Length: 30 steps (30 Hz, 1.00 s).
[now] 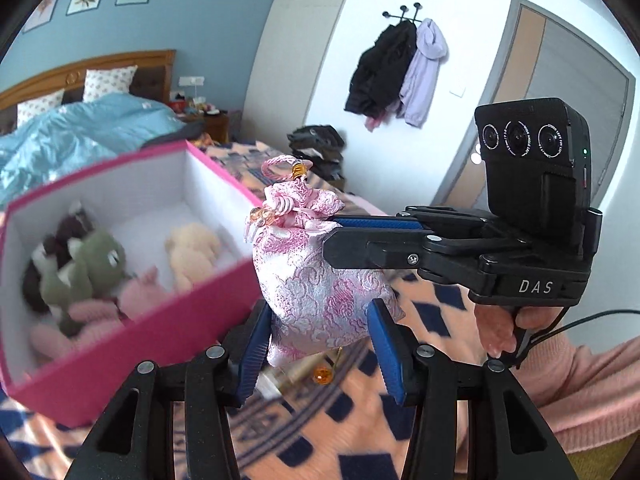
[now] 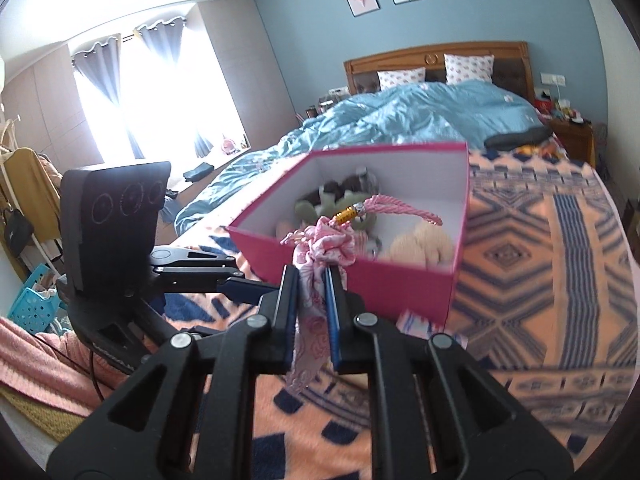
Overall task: Organize objects
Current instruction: 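Carry the pouch into the pink box and open the right tool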
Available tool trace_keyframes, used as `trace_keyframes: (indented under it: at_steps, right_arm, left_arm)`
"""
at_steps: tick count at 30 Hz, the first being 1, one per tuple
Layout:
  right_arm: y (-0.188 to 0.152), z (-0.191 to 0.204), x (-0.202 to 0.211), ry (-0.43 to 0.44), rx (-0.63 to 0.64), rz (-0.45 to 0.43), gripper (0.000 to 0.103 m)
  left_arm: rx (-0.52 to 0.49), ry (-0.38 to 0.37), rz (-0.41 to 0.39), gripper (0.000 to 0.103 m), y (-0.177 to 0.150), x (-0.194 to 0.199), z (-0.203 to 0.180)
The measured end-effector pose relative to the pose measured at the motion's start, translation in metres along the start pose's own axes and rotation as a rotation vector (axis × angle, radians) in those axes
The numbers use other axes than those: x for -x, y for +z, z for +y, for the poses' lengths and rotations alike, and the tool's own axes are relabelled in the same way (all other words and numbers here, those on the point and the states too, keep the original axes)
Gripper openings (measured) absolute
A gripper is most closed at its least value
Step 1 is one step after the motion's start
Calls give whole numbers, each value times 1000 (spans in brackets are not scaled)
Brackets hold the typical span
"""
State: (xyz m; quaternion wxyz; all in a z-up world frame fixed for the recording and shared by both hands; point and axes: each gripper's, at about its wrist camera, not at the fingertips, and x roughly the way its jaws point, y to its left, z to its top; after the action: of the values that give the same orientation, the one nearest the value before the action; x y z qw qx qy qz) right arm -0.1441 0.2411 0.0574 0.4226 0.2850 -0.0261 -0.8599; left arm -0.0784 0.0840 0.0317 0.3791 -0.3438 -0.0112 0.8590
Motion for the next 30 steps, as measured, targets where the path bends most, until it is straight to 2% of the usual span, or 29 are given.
trace_keyframes:
  at_steps: [5,12,30]
  right_arm:
    - [31,-10,-14,5,31,-20,15]
    - [61,-27,-42,9,55,-14,15]
    - [91,-60,-107,-23,46,63,15]
  left_arm:
    - [4,43,-22,49,24,-2,16]
    - [24,101,-12,49,48,-10,47]
    - [97,192,55,49,75,-43,102]
